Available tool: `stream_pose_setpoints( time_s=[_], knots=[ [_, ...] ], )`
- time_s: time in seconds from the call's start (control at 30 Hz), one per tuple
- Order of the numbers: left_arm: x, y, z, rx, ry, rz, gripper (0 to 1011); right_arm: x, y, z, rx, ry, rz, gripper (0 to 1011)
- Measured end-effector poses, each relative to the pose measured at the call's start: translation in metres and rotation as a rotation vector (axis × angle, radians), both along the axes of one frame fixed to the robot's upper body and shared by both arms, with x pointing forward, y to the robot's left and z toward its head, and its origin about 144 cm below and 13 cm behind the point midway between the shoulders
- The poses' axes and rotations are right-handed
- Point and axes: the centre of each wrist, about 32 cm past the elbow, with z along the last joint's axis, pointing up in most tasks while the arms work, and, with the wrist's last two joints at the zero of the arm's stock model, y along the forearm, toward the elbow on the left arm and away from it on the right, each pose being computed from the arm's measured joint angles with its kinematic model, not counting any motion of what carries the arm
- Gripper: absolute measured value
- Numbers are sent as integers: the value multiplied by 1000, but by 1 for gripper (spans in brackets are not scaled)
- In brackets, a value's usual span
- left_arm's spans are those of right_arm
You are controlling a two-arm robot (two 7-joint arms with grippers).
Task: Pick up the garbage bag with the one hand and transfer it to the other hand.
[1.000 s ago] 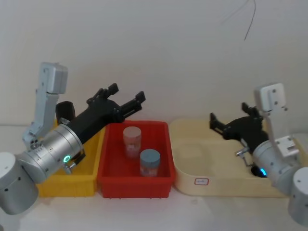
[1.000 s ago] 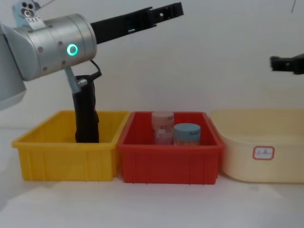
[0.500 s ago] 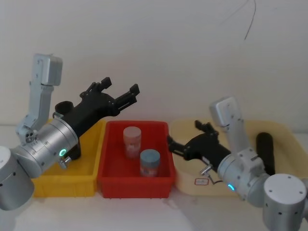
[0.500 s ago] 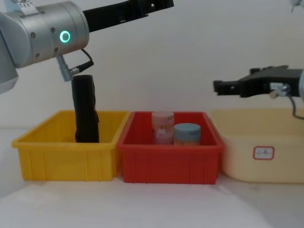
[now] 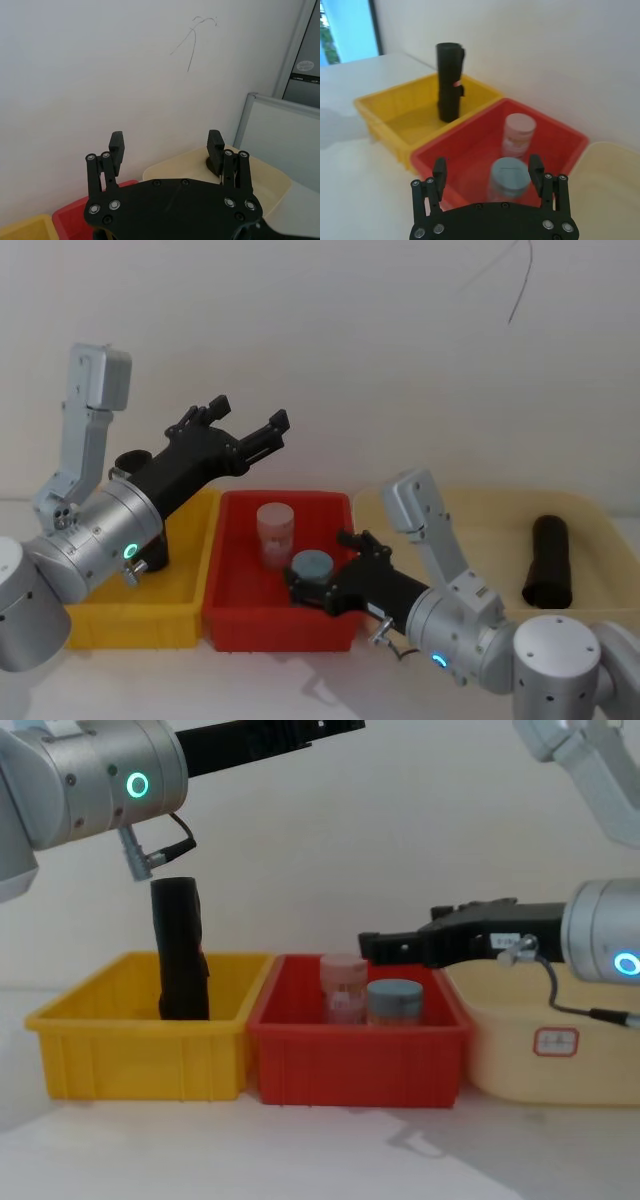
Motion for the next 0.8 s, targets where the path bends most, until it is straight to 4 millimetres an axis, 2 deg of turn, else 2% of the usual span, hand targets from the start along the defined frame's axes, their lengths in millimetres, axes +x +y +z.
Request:
stream_pose_setpoints(
  time_s=[0.37, 0.8],
  knots=[
    [0, 0, 2, 3, 0, 4, 1000, 5, 9, -6, 33, 76, 60, 1000],
    [0, 0, 3, 5, 0, 5, 1000, 28, 9, -10, 52, 132, 56, 1000]
  ],
)
